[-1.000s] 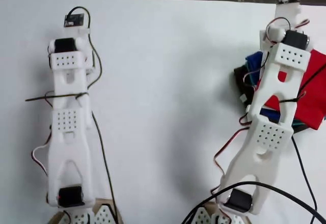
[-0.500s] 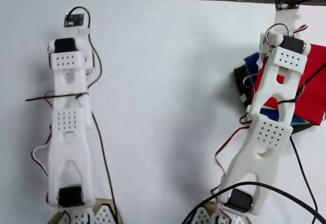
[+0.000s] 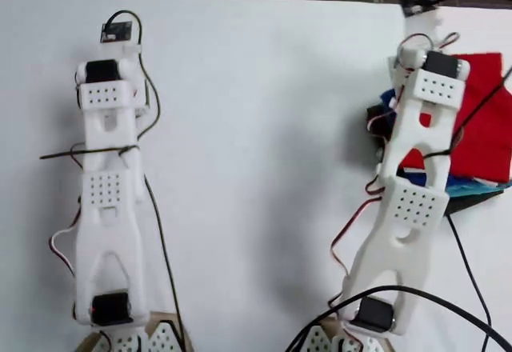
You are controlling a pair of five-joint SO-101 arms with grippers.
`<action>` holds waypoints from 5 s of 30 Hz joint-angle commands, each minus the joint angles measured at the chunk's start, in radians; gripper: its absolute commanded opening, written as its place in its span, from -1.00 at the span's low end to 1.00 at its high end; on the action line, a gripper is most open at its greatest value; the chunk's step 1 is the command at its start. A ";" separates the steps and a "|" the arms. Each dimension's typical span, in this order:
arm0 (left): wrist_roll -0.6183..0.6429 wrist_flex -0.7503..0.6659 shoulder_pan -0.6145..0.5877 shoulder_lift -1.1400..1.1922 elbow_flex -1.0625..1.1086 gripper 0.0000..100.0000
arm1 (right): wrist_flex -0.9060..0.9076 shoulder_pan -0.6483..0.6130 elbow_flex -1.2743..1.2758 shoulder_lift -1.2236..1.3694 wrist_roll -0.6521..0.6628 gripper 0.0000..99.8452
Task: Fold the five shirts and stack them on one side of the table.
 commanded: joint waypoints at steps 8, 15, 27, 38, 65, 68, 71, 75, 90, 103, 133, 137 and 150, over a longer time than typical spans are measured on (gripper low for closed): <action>0.006 -0.026 -0.009 -0.003 -0.031 -0.95 | 0.061 -0.038 -0.028 -0.077 0.011 -0.95; 0.006 -0.026 -0.009 -0.003 -0.031 -0.95 | 0.217 -0.016 -0.061 -0.116 0.011 -0.74; 0.005 -0.026 -0.009 -0.003 -0.031 -0.95 | 0.496 -0.031 -0.385 -0.321 0.006 -0.40; -0.114 0.031 0.023 -0.178 -0.033 -0.95 | 0.542 0.077 -0.439 -0.690 -0.239 -0.40; -0.292 0.100 -0.008 -0.829 -0.030 -0.95 | 0.539 -0.157 1.241 -1.836 -0.265 -0.64; -0.199 0.101 -0.026 -0.859 -0.030 -0.95 | 0.532 -0.209 1.355 -1.933 -0.302 -0.64; -0.175 0.103 -0.038 -0.907 -0.030 -0.95 | 0.492 -0.222 1.507 -2.008 -0.287 -0.64; -0.175 0.103 -0.040 -0.965 -0.013 -0.91 | 0.367 -0.222 1.726 -2.097 -0.258 -0.64; -0.169 0.094 0.021 -1.846 1.053 -0.90 | 0.108 -0.222 2.237 -2.450 -0.252 -0.64; -0.186 -0.244 0.020 -2.684 2.259 -0.89 | 0.085 -0.222 2.610 -2.738 -0.252 -0.64; -0.055 -0.428 0.020 -3.231 3.300 -0.90 | 0.088 -0.222 2.780 -2.744 -0.259 -0.64; -0.054 -0.428 0.018 -3.231 3.306 -0.90 | 0.088 -0.222 2.780 -2.744 -0.258 -0.64; -0.094 -0.420 -0.106 -3.231 3.335 -0.86 | 0.094 -0.101 2.780 -2.747 -0.331 -0.64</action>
